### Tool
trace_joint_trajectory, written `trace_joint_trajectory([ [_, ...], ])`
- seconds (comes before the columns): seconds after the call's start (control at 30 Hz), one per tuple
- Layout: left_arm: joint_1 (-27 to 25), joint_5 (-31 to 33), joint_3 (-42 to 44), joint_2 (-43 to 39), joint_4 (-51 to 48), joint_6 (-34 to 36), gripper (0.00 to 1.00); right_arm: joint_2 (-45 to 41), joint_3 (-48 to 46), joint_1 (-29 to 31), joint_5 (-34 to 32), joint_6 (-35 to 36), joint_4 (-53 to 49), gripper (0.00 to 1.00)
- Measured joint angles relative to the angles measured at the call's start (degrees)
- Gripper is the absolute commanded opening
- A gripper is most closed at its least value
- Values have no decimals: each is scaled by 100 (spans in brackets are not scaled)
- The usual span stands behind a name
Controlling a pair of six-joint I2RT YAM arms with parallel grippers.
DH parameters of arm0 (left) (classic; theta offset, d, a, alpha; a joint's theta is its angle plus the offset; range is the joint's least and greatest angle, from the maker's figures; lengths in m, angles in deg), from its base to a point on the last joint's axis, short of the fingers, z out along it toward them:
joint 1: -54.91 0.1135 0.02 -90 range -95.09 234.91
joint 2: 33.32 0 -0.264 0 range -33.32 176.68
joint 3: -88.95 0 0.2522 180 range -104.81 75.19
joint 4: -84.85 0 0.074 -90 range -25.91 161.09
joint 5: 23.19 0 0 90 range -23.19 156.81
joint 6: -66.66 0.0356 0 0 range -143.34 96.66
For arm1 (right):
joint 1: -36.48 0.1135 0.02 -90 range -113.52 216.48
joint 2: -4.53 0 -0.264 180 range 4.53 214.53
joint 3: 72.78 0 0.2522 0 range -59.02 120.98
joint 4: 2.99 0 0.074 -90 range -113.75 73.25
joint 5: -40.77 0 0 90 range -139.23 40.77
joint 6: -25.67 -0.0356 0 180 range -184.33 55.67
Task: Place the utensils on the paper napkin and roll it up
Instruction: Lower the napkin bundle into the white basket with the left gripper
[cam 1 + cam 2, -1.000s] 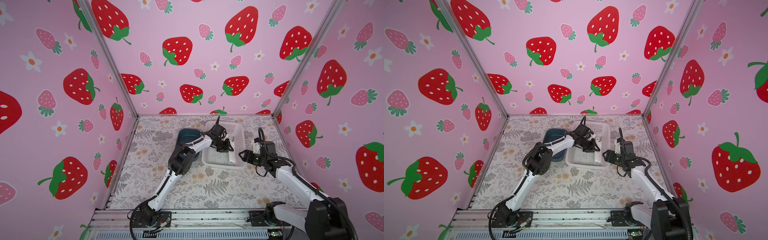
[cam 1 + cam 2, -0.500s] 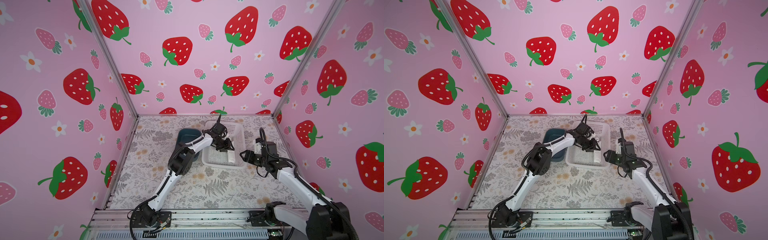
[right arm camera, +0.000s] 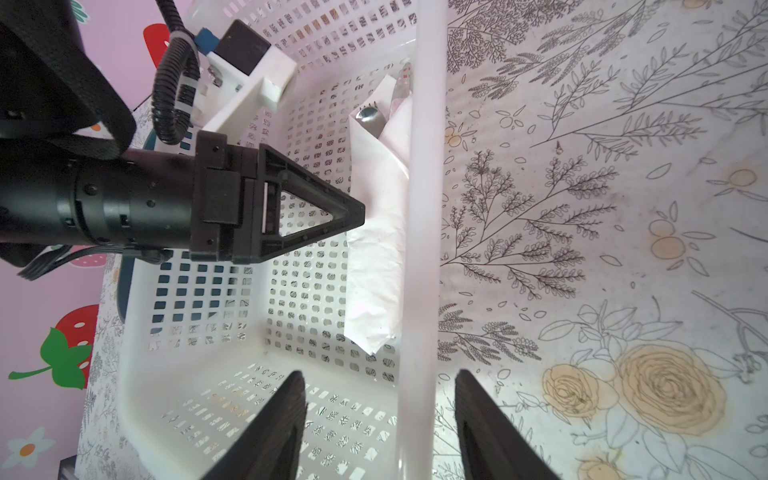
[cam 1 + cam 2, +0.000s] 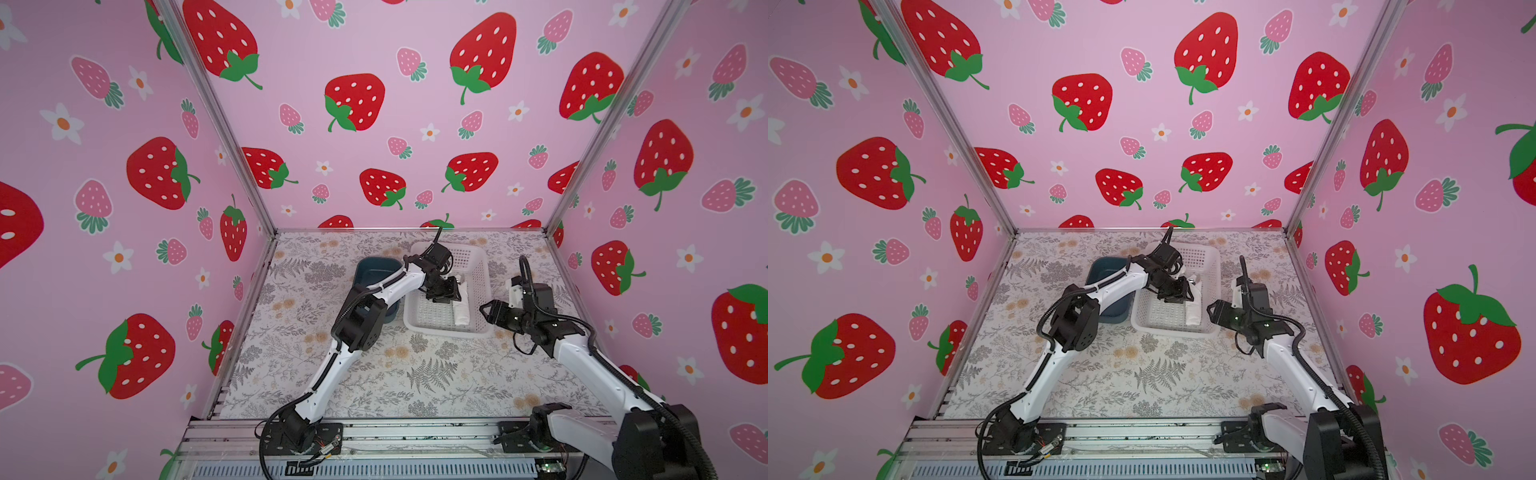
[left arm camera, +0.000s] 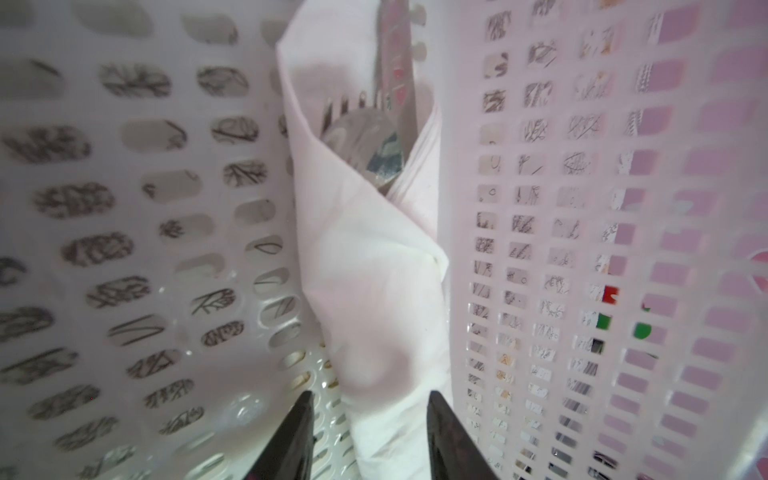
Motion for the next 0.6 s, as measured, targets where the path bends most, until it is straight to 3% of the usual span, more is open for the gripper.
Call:
trace_joint_trajectory([
  [0.3, -2, -68, -155, 70, -96, -57, 26, -9, 0, 0, 2, -9, -2, 59],
  [0.6, -4, -201, -225, 227, -87, -85, 18, -37, -11, 0, 2, -44, 0, 59],
])
